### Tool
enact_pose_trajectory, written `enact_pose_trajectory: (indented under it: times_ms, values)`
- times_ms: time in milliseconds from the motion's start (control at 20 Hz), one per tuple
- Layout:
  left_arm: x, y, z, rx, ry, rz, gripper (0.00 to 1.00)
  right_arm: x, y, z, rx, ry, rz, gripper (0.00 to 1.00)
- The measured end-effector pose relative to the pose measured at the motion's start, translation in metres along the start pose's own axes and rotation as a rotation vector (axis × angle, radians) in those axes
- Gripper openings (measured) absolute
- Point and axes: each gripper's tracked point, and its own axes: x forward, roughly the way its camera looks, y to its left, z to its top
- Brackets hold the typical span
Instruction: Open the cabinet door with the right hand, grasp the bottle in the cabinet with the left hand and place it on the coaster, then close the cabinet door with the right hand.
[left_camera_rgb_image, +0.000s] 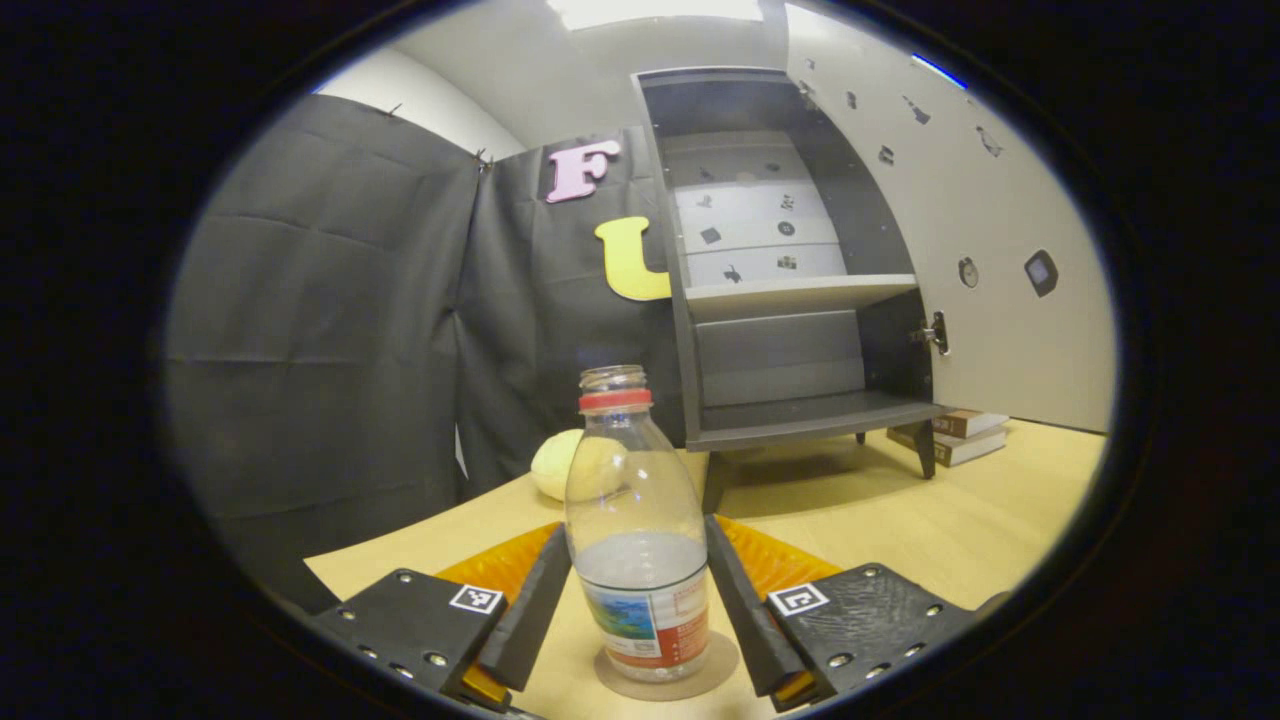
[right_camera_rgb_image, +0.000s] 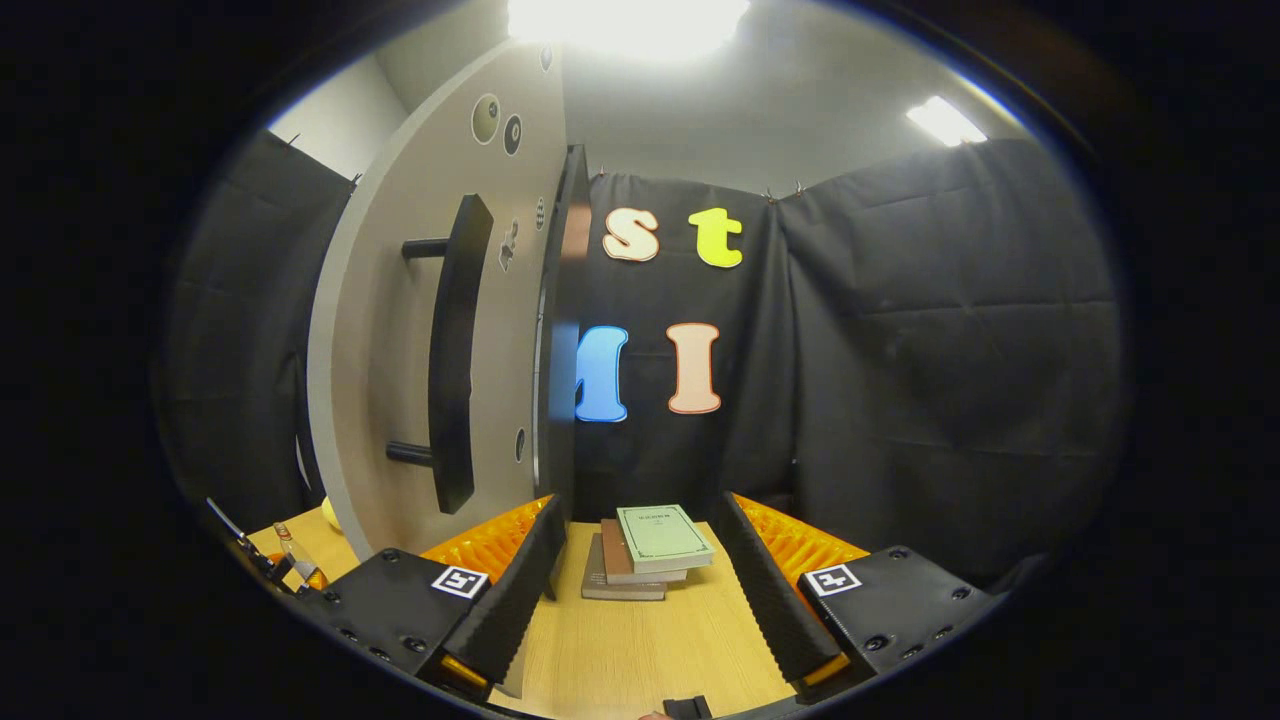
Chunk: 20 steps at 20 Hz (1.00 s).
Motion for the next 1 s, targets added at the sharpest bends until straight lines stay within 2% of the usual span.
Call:
enact_pose_trajectory:
  times_ms: [250, 300, 500, 800, 850, 900, 1000]
  values:
    - [-0.008, 0.005, 0.019, -0.01, 0.002, 0.034, 0.78, 0.001, -0.004, 0.0, 0.003, -0.001, 0.0, 0.99]
    - [-0.011, 0.005, 0.028, -0.011, -0.007, 0.034, 0.83, 0.001, -0.005, 0.001, 0.005, -0.006, -0.001, 0.99]
    - [-0.018, 0.006, 0.064, 0.019, -0.038, 0.042, 0.78, 0.001, -0.006, 0.006, 0.022, -0.017, 0.007, 0.99]
    - [-0.045, 0.013, 0.136, 0.021, -0.084, 0.045, 0.78, 0.0, -0.014, 0.022, 0.066, -0.038, 0.008, 0.99]
    - [-0.051, 0.014, 0.149, 0.022, -0.086, 0.044, 0.78, 0.0, -0.016, 0.026, 0.084, -0.033, 0.007, 0.94]
    - [-0.059, 0.015, 0.161, 0.021, -0.085, 0.049, 0.79, 0.001, -0.016, 0.03, 0.102, -0.03, 0.011, 0.99]
    - [-0.074, 0.014, 0.187, 0.024, -0.087, 0.046, 0.81, 0.003, -0.017, 0.042, 0.124, -0.031, 0.022, 0.99]
